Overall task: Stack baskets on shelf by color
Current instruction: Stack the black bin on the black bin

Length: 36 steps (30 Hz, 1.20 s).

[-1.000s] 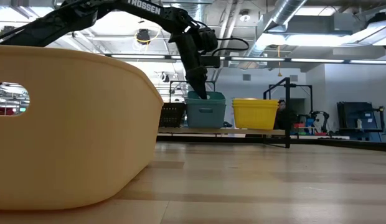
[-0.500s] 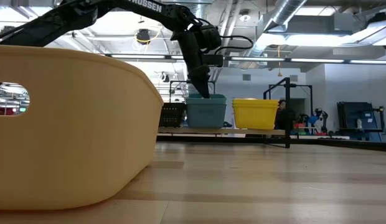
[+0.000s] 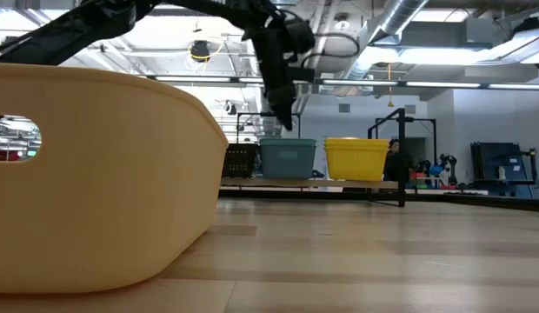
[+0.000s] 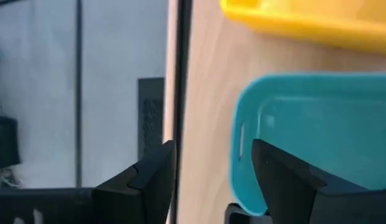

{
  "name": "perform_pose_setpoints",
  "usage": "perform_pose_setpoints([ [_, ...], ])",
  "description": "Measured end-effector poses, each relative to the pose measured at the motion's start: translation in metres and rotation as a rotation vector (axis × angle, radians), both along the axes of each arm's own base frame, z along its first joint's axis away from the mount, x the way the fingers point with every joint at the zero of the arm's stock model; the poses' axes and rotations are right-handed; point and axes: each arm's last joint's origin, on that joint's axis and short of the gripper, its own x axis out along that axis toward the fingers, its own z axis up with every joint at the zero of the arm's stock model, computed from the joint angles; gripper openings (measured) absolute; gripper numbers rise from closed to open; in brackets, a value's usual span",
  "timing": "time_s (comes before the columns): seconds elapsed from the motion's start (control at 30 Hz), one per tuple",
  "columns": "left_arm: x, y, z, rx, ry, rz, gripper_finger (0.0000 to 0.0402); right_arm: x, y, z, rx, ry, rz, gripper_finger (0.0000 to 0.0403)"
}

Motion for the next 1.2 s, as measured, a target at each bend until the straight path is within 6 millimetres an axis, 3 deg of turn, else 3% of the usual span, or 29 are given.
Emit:
perform_pose_setpoints([
  [0.17, -0.009, -0.022, 0.036, 0.004, -0.104, 0.038, 0.0197, 0.0, -0.001, -0.002, -0.01, 0.018, -0.003, 0.0008],
  [0.47, -0.078, -0.079, 0.118, -0.218, -0.22, 0.214, 0.0197, 0.0, -0.006, -0.003, -0.065, 0.042, -0.024, 0.0008],
  [0.6, -0.113, -0.11, 0.141, -0.38, -0.209, 0.302, 0.0197, 0.0, -0.009, -0.006, -0.081, 0.079, -0.035, 0.0008],
  [0.8, -0.145, -0.162, 0.171, -0.52, -0.322, 0.289, 0.0197, 0.003, -0.012, -0.011, -0.096, 0.128, -0.061, 0.0008],
  [1.03, -0.169, -0.228, 0.169, -0.605, -0.285, 0.263, 0.0197, 0.005, -0.012, -0.016, -0.118, 0.18, -0.037, 0.0008],
  [1.2, -0.18, -0.263, 0.135, -0.674, -0.139, 0.383, 0.0197, 0.005, -0.011, -0.015, -0.11, 0.177, -0.011, 0.0008],
])
